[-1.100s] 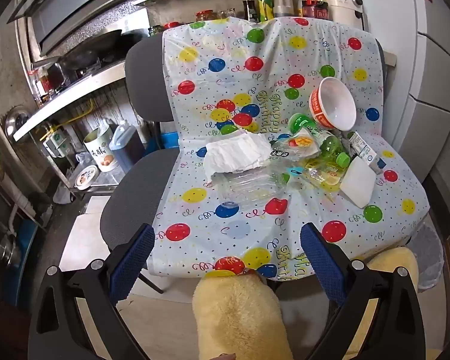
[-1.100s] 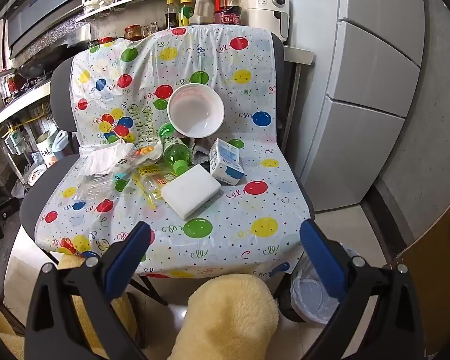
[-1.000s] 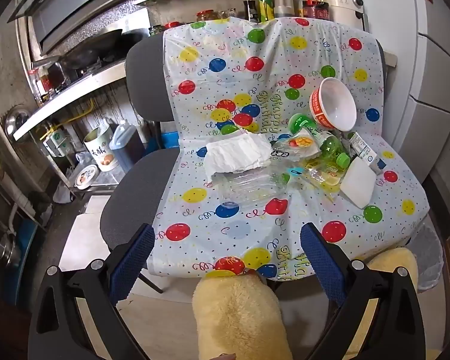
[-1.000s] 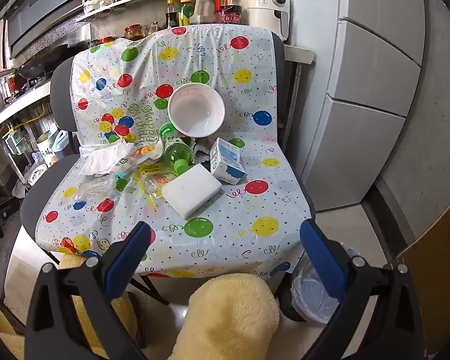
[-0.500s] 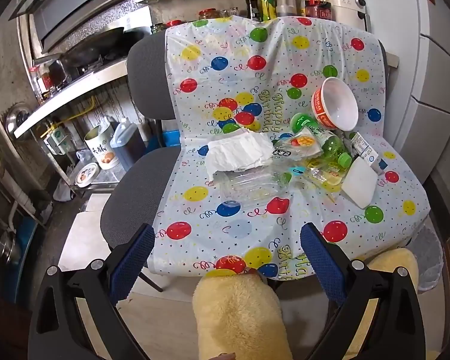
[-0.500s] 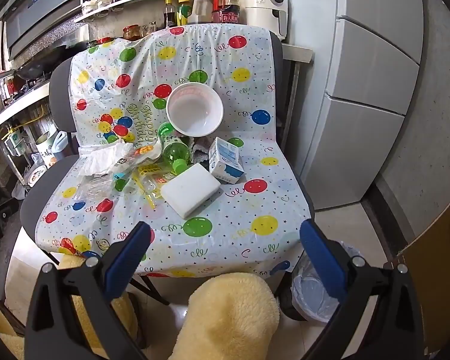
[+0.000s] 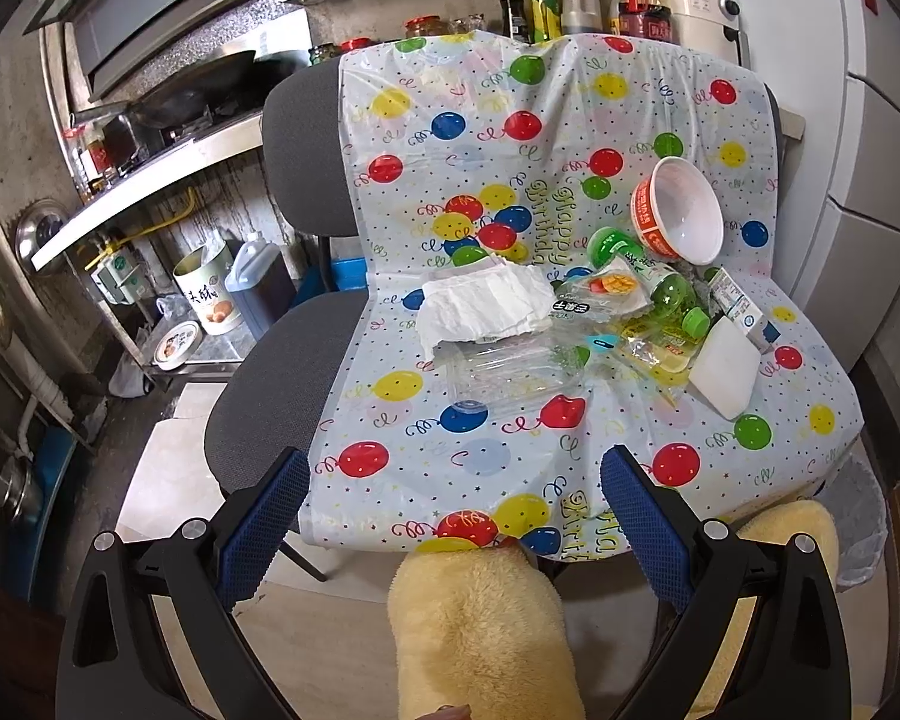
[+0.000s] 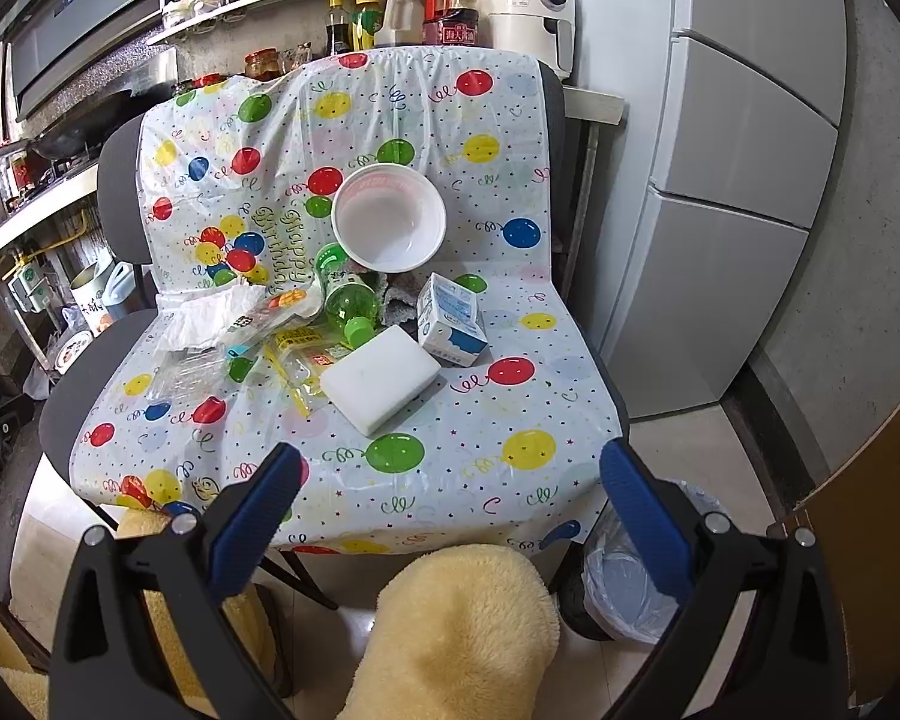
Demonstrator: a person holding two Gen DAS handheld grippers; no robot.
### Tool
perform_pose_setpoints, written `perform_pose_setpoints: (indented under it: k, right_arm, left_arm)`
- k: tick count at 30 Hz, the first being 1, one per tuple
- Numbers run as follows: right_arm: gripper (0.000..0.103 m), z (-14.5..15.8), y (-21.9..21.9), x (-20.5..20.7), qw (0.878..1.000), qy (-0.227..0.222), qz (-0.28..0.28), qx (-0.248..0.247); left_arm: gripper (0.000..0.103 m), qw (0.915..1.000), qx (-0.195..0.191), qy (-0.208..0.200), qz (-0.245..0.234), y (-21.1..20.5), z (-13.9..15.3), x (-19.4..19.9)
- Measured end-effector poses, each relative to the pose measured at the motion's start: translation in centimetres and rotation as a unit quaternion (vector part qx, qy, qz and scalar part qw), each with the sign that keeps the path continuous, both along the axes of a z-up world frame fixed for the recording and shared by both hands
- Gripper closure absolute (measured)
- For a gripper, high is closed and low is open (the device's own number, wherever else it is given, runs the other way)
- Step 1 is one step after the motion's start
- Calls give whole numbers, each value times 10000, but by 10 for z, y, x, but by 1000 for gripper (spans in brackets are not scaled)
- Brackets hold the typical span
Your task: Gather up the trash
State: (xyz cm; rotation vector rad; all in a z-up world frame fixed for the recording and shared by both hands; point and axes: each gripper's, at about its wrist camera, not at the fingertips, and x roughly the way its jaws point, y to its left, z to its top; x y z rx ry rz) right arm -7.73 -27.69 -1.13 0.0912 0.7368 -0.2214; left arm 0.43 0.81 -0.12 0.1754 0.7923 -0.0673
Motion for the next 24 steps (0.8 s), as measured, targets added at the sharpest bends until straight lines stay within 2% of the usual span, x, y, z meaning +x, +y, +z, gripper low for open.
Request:
perform_pose_setpoints:
  k: [16,24]
  right_arm:
    - [6,1,4,-2,10000,5,-22,14]
    - [6,0,1,-2,10000,20,-22,26]
  left_arm:
    - [7,10000,-38,3,45,13,2,-5]
    - [7,10000,-35,11,54,7,-1,-3]
